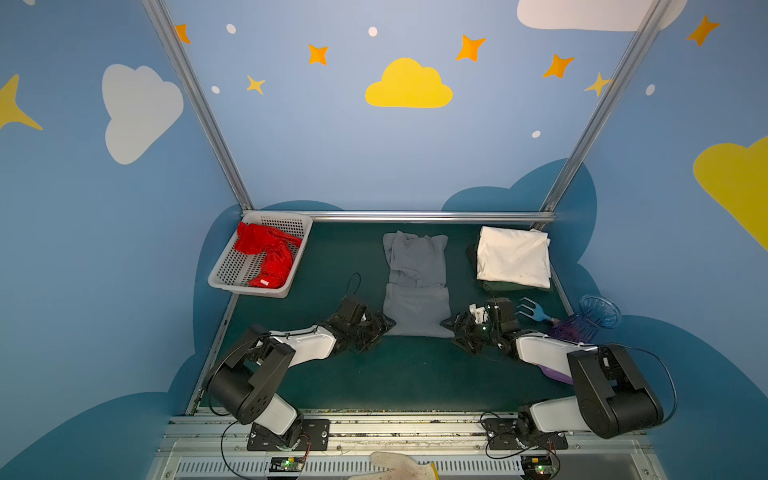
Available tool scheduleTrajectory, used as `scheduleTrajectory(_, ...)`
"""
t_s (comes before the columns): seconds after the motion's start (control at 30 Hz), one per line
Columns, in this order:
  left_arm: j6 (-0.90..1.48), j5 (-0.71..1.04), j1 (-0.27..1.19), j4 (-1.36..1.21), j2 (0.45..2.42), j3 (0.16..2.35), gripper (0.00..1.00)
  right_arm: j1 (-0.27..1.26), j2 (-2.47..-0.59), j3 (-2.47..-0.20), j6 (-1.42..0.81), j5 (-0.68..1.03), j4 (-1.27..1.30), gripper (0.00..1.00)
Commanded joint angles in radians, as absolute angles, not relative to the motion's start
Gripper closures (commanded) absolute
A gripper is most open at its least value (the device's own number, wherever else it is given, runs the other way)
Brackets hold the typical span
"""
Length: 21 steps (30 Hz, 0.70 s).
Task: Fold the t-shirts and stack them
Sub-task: 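Lower both grippers to the folded edge nearest the robot and grasp it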
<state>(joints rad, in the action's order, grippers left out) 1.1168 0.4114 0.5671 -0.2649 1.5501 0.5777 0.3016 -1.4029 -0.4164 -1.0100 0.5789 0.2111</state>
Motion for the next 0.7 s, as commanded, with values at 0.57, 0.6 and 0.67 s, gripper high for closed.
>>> scheduleTrajectory(0.57,1.226,0.332,0.571,-0.242,1.644,0.554,0.49,0.304,-1.550,-0.359,-1.128,0.485,0.205,0.42)
scheduleTrajectory(0.6,1.216,0.333,0.569,-0.235,1.651,0.561,0.51,0.304,-1.559,-0.361,-1.127,0.488,0.212,0.47)
scheduleTrajectory(0.67,1.196,0.339,0.565,-0.233,1.667,0.572,0.59,0.305,-1.574,-0.362,-1.127,0.492,0.218,0.57)
